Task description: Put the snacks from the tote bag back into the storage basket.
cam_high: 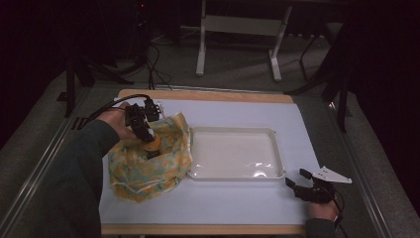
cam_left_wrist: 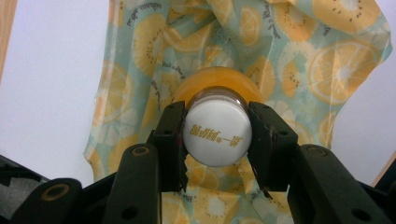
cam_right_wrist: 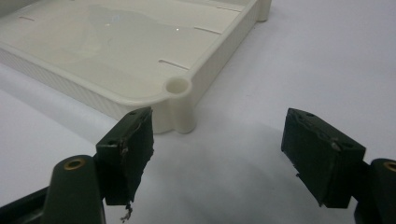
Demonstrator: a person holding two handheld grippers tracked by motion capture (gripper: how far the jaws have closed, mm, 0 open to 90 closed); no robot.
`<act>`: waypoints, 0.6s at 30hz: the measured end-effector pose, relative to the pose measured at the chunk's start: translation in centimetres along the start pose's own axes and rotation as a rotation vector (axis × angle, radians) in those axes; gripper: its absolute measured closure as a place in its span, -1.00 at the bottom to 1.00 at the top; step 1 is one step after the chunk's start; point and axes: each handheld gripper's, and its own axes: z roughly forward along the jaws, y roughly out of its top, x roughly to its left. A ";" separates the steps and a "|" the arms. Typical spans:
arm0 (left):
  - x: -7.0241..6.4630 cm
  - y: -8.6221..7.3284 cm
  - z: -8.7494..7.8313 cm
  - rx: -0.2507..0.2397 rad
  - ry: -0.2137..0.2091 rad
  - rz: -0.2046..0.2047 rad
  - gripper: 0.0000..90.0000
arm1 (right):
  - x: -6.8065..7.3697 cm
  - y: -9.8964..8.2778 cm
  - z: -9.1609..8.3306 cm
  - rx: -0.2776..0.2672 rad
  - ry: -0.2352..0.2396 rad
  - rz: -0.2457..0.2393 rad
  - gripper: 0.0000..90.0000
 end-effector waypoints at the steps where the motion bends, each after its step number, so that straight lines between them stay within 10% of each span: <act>1: 0.0 0.1 0.0 0.002 0.000 0.001 0.32 | 0.0 0.0 0.0 0.001 0.000 0.000 -0.45; 18: 0.0 0.5 -0.7 0.013 0.027 -0.015 0.32 | 0.0 0.0 0.0 0.000 -0.001 0.000 -0.45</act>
